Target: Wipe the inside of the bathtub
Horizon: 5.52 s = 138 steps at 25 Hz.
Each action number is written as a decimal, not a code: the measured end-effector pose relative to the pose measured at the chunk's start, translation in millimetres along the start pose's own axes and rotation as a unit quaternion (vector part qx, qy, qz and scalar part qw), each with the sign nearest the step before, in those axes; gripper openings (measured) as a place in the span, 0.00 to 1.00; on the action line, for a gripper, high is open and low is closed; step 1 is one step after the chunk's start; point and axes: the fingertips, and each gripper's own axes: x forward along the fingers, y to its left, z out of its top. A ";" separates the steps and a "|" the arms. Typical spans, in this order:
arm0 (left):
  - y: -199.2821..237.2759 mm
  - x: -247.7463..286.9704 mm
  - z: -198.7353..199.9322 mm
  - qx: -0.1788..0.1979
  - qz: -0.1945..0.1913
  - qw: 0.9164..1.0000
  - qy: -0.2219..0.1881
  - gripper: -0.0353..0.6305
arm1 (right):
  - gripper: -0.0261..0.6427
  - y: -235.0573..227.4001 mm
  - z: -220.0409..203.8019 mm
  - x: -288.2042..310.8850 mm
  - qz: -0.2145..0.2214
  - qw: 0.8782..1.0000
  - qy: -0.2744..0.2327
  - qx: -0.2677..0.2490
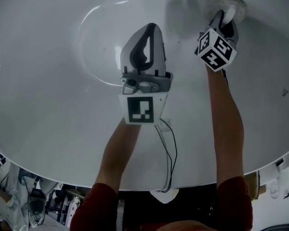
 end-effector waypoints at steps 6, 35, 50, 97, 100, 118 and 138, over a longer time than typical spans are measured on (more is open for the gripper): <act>161.2 -25.6 27.1 0.000 0.016 1.000 0.012 0.08 | 0.17 182.3 19.7 -10.5 0.033 0.999 0.002 -0.001; 424.7 -151.7 37.3 -0.009 0.117 0.992 0.045 0.08 | 0.17 557.6 12.0 -93.0 0.201 0.976 0.002 -0.086; 427.3 -157.4 62.8 -0.008 0.135 0.990 0.034 0.08 | 0.17 580.6 12.6 -123.2 0.291 0.946 0.048 -0.136; -149.1 13.5 164.6 0.084 -0.104 0.991 0.009 0.08 | 0.17 -59.8 189.0 -169.9 0.022 0.997 -0.074 0.000; -155.4 28.0 148.1 0.104 -0.117 0.988 0.016 0.08 | 0.17 -59.2 184.9 -137.1 0.031 0.997 -0.076 -0.007; -113.4 20.8 106.0 0.074 -0.088 0.993 0.036 0.08 | 0.17 -46.0 158.0 -54.4 0.002 0.998 -0.059 -0.012; 66.4 -22.5 121.7 0.050 -0.008 0.998 0.031 0.08 | 0.17 116.9 165.8 -67.0 0.027 0.998 -0.058 -0.023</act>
